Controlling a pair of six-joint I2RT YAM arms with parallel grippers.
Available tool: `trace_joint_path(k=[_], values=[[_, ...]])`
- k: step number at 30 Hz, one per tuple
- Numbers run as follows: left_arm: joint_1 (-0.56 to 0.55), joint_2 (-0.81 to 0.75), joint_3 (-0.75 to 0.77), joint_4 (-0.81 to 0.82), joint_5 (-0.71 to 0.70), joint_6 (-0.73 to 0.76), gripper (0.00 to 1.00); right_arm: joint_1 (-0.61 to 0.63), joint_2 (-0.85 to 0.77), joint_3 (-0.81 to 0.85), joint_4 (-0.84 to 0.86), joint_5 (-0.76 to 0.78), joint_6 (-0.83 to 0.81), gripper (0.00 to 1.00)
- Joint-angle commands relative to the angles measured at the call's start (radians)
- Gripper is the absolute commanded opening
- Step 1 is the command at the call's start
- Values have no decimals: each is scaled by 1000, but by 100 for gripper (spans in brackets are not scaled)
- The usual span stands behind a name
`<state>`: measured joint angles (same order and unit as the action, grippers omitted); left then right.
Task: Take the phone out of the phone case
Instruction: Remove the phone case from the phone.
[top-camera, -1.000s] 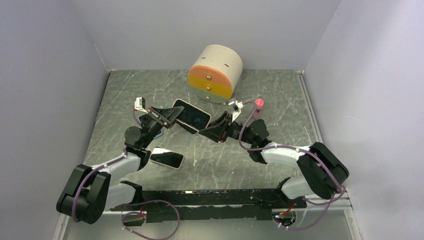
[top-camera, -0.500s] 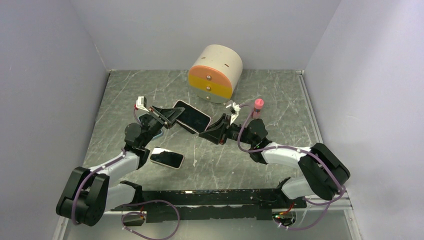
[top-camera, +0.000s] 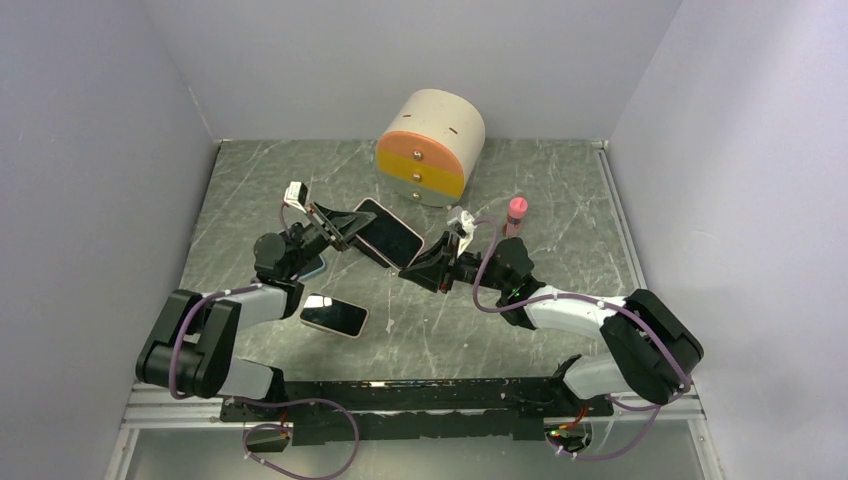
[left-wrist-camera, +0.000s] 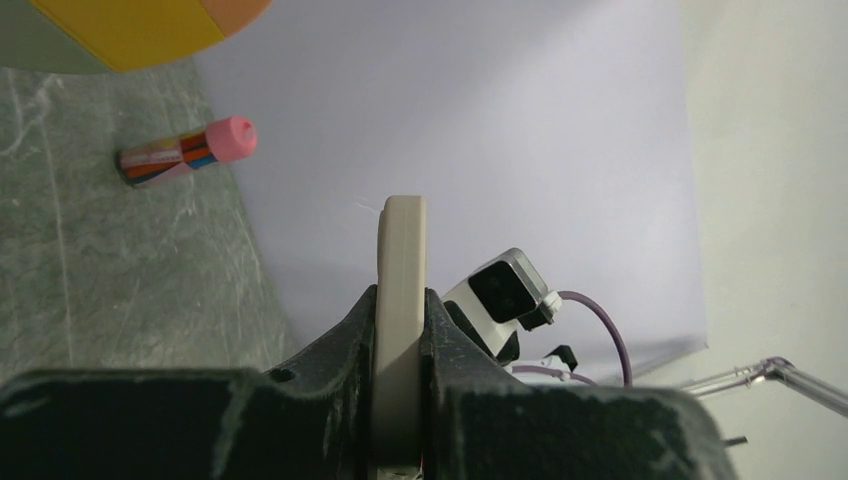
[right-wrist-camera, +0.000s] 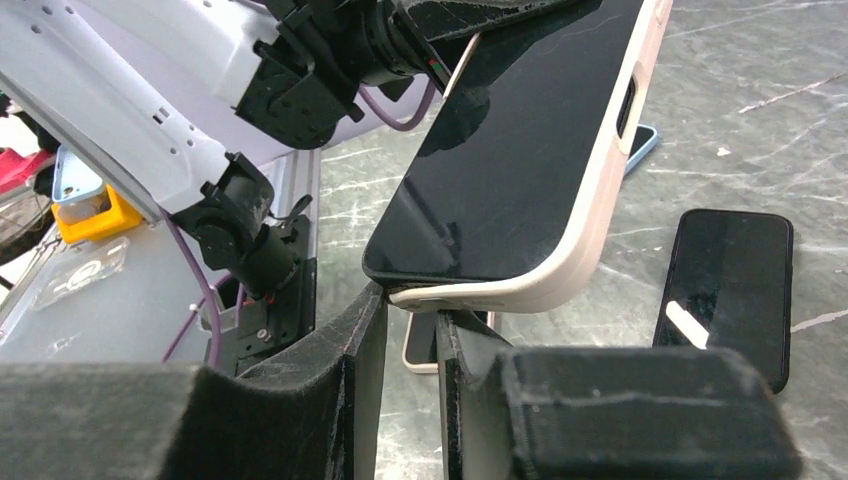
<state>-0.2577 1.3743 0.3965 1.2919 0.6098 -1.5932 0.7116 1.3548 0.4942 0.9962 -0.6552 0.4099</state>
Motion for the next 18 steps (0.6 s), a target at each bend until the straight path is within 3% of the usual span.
trace_joint_path(k=[1, 9, 18], values=[[-23, 23, 61, 211, 220, -87, 2, -8, 2, 23, 121, 95, -39, 0], [-21, -25, 102, 154, 329, -42, 3, -56, 24, 13, 170, 95, 43, 0], [-22, -106, 140, 16, 437, 60, 2, -108, 27, 11, 181, 66, 121, 12]])
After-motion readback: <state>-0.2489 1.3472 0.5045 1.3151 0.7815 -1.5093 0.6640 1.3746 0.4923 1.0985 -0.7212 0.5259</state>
